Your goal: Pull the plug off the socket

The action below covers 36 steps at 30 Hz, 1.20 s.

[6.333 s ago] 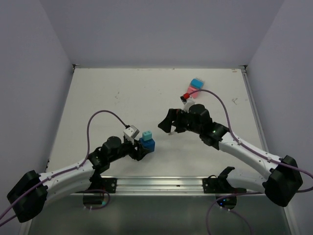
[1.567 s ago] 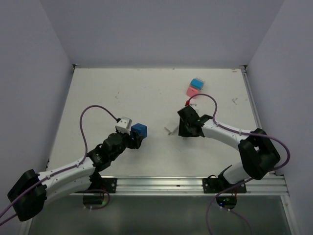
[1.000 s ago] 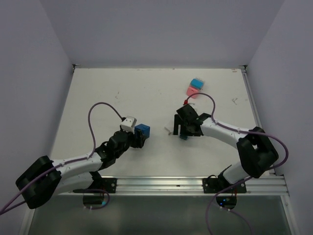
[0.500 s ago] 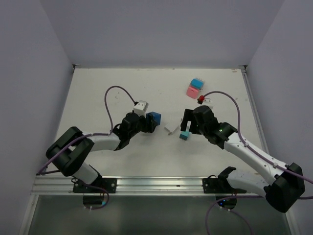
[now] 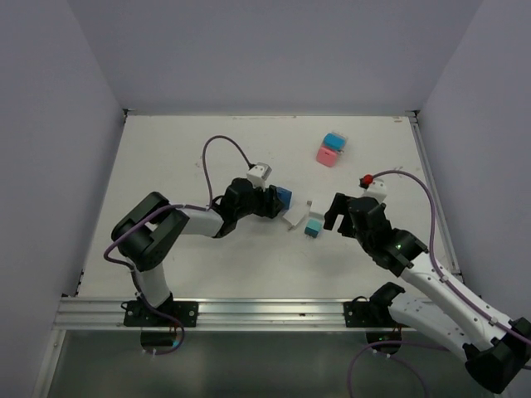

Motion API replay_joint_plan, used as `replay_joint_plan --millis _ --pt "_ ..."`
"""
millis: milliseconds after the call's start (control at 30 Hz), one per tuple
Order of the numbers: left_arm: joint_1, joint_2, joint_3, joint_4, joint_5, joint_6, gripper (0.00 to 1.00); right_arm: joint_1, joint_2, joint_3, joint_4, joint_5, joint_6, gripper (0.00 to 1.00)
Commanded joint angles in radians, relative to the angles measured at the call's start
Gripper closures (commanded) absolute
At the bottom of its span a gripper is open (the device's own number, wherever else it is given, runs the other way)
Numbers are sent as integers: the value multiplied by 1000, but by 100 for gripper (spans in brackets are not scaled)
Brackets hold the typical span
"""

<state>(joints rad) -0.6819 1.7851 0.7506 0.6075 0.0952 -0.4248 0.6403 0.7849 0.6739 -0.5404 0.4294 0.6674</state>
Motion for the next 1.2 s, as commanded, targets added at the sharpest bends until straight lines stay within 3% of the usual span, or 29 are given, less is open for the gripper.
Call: replay_joint_plan --millis 0,200,300,600,667,767,800,1167 --pt "2 56 85 34 58 6 58 -4 -19 -16 -7 22 31 11" --pt "1 160 182 17 130 -32 55 -4 -50 -31 -21 11 38 11" --pt "1 181 214 -5 133 -38 43 -4 -62 -33 -35 11 43 11" --pt "10 181 250 -66 87 -35 22 -4 -73 -37 -41 3 50 11" --pt "18 177 250 -77 89 -42 12 -4 -72 -34 -43 0 52 11" --pt "38 166 253 -92 89 -61 7 -4 -75 -30 -47 -1 52 11" --pt "42 162 247 -91 92 -68 1 -4 -75 -28 -49 -1 52 11" --pt "91 -65 247 -225 81 -77 0 -2 -67 -8 -52 20 34 7"
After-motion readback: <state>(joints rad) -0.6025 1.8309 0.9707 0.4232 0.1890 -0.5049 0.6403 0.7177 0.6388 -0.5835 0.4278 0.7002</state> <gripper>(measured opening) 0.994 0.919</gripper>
